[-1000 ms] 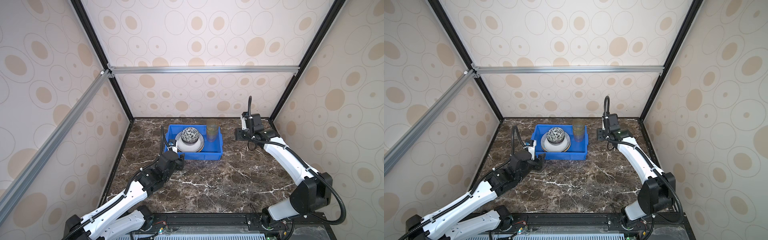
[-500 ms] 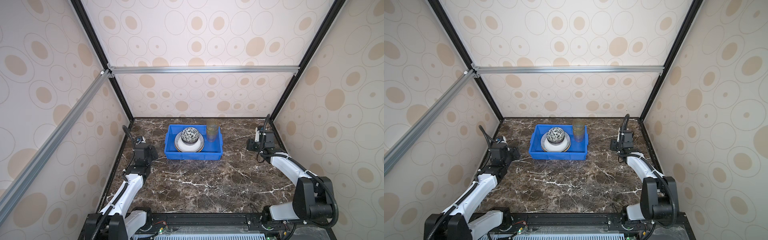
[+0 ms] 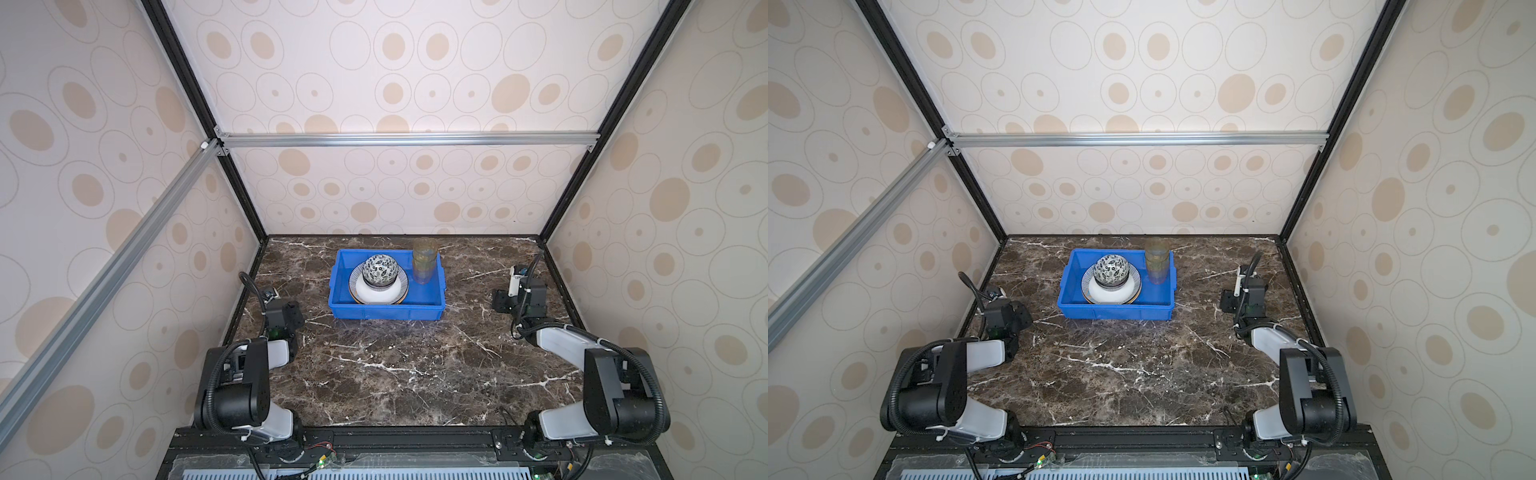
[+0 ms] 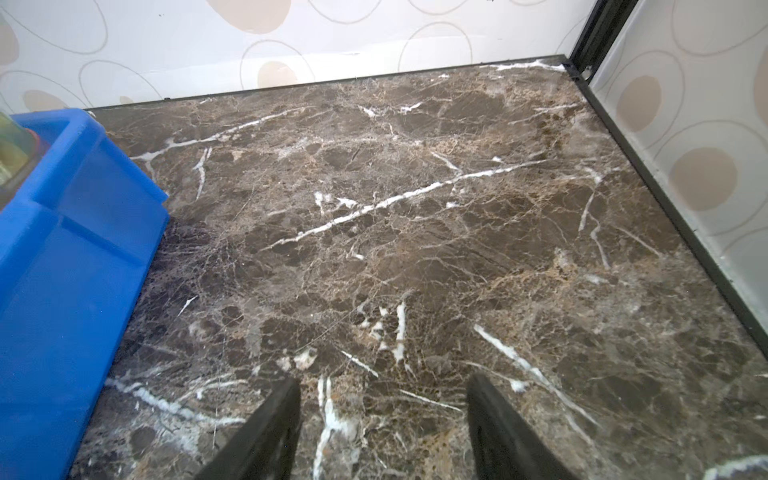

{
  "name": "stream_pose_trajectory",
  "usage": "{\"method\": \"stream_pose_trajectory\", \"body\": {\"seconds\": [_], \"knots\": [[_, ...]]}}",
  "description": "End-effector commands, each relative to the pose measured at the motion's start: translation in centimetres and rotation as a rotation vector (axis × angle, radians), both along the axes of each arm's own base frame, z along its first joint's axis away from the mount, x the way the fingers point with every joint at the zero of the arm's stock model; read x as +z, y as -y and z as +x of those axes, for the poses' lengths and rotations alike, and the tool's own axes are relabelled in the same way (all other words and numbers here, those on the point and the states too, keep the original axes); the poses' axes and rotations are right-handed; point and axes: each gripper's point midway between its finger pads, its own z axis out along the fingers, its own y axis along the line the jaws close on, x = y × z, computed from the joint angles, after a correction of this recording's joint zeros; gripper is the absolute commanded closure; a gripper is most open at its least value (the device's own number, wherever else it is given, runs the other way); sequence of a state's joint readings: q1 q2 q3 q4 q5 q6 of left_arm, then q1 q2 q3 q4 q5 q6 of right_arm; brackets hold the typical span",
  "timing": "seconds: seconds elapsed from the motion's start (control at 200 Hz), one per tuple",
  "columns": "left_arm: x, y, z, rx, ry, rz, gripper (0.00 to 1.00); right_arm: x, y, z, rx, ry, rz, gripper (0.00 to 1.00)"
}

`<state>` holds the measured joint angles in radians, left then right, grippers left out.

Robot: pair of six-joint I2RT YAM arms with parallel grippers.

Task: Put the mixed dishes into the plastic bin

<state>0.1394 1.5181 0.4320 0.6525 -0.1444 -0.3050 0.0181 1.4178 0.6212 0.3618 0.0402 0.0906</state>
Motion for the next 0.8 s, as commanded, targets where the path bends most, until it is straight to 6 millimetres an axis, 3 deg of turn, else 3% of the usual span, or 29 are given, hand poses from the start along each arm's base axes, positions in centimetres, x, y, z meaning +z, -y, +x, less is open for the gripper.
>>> {"method": "stream_pose_trajectory", "body": {"seconds": [0.0,0.145,0.16,0.17,0.19,0.28,0.425,0.6,0.65,0.69,0.795], "knots": [[4.8,0.3,2.2,-0.064,0.209,0.080,0.36,1.9,0.2,-0.4,0.023,0.090,-0.047,0.34],[5.7,1.5,1.7,-0.125,0.283,0.083,0.28,0.0,0.0,-1.5,0.045,0.111,-0.064,0.33],[5.8,1.6,1.5,-0.131,0.293,0.085,0.21,-0.3,-0.1,-1.5,0.053,0.111,-0.061,0.33],[5.9,1.7,1.4,-0.135,0.298,0.086,0.06,-0.6,-0.2,-1.6,0.058,0.108,-0.059,0.33],[6.1,1.8,1.3,-0.142,0.309,0.091,0.01,-0.9,-0.3,-1.7,0.062,0.107,-0.055,0.33],[7.0,2.7,0.1,-0.171,0.369,0.118,0.01,-1.4,-0.2,-1.8,0.059,0.152,-0.065,0.33],[7.6,4.2,-0.6,-0.226,0.407,0.161,0.01,-2.4,-1.9,-1.9,0.150,0.230,-0.081,0.32],[7.5,6.6,-1.1,-0.312,0.440,0.234,0.01,-2.9,-2.4,-1.6,0.183,0.173,-0.076,0.31],[8.0,6.8,-2.1,-0.306,0.505,0.251,0.01,-3.1,-2.5,-1.5,0.187,0.155,-0.075,0.31],[7.3,6.5,-2.5,-0.294,0.469,0.238,0.01,-3.2,-2.5,-1.5,0.188,0.132,-0.074,0.31],[6.9,6.5,-1.5,-0.300,0.441,0.239,0.01,-3.1,-2.4,-1.3,0.185,0.146,-0.075,0.29]]}}
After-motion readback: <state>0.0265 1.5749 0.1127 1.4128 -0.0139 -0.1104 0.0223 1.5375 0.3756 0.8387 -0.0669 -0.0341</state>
